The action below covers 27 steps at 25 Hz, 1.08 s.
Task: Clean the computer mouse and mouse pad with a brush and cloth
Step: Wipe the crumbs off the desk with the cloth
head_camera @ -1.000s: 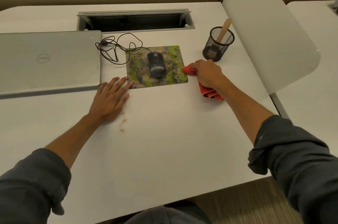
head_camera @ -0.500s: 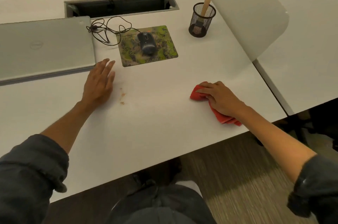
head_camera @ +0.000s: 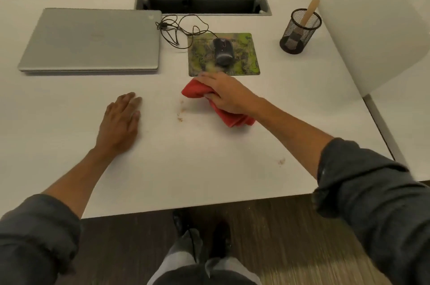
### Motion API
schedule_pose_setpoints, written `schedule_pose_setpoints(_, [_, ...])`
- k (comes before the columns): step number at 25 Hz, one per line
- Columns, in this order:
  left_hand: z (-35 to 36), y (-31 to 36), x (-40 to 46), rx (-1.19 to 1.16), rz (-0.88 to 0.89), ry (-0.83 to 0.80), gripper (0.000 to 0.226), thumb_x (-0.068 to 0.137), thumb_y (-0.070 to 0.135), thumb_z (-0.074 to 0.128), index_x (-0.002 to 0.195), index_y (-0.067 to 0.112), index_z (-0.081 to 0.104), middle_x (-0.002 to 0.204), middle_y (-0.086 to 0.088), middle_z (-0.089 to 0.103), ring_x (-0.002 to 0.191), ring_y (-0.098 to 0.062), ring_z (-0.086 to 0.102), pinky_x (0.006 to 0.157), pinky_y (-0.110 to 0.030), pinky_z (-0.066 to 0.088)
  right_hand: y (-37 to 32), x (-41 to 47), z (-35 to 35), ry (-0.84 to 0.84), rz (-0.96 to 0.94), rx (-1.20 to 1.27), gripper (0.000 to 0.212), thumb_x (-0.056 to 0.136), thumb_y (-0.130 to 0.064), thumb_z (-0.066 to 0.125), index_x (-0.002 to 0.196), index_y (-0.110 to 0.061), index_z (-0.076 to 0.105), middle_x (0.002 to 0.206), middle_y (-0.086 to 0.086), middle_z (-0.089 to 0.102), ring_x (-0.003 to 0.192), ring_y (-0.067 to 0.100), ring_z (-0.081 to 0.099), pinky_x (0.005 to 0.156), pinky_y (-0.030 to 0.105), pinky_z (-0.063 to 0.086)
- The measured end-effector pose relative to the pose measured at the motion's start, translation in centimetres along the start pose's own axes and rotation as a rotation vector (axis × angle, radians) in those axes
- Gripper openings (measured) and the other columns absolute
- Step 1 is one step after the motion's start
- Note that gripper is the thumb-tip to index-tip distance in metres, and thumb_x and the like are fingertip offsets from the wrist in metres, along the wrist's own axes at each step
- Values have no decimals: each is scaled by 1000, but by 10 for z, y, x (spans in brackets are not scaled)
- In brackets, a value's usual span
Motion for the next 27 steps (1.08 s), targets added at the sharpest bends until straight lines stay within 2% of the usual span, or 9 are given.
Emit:
schedule_pose_setpoints(5, [2, -2, 3, -32, -11, 25, 45, 97, 27, 29, 138, 14, 45, 150, -8, 38, 140, -25, 30, 114, -42, 21, -17, 91, 28, -98, -165, -208, 52, 100, -33, 45, 149, -23, 33, 151, 11, 34, 126, 30, 46, 104, 41, 43])
schedule_pose_setpoints(9, [2, -1, 2, -43, -14, 41, 45, 98, 25, 29, 138, 14, 45, 150, -8, 38, 140, -25, 30, 114, -42, 21, -18, 85, 41, -118, -336, -290, 48, 102, -34, 38, 149, -23, 36, 154, 10, 36, 127, 31, 42, 109, 41, 34])
schedule_pose_setpoints(13, [1, 0, 1, -35, 4, 60, 45, 97, 23, 29, 137, 11, 47, 149, -10, 40, 139, -28, 32, 114, -44, 22, -27, 34, 54, -117, -432, -229, 49, 99, -31, 45, 147, -26, 39, 156, 3, 33, 134, 30, 36, 111, 41, 32])
schedule_pose_setpoints(19, [-1, 2, -2, 38, 89, 106, 42, 96, 20, 29, 127, 3, 51, 138, -17, 49, 130, -33, 41, 111, -44, 24, -44, -75, 70, -178, -515, -153, 49, 100, -32, 42, 149, -28, 36, 158, 1, 30, 142, 30, 29, 113, 48, 31])
schedule_pose_setpoints(23, [-2, 8, -7, 63, 119, 130, 41, 97, 17, 30, 128, 0, 49, 136, -21, 49, 128, -37, 42, 111, -45, 24, -48, -167, 80, -207, -442, -118, 49, 101, -31, 44, 149, -32, 35, 160, -3, 25, 144, 28, 28, 115, 48, 31])
schedule_pose_setpoints(25, [-1, 13, -10, 76, 143, 129, 40, 97, 17, 30, 127, -1, 49, 135, -22, 50, 127, -38, 43, 110, -46, 26, -52, -207, 81, -207, -432, -104, 48, 100, -30, 41, 148, -30, 36, 158, -3, 29, 140, 26, 32, 115, 43, 31])
schedule_pose_setpoints(27, [-1, 19, -13, 83, 173, 125, 40, 97, 17, 30, 126, -2, 50, 133, -23, 51, 125, -39, 44, 109, -47, 27, -34, -225, 62, -121, -347, -114, 46, 100, -30, 38, 146, -29, 37, 155, -4, 34, 133, 24, 38, 111, 37, 34])
Point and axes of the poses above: each hand's wrist, its own x-axis towards the middle knuckle, its own z-axis out of the palm, y = z × x, the point moved 3 cm from there along x, towards the middle knuckle
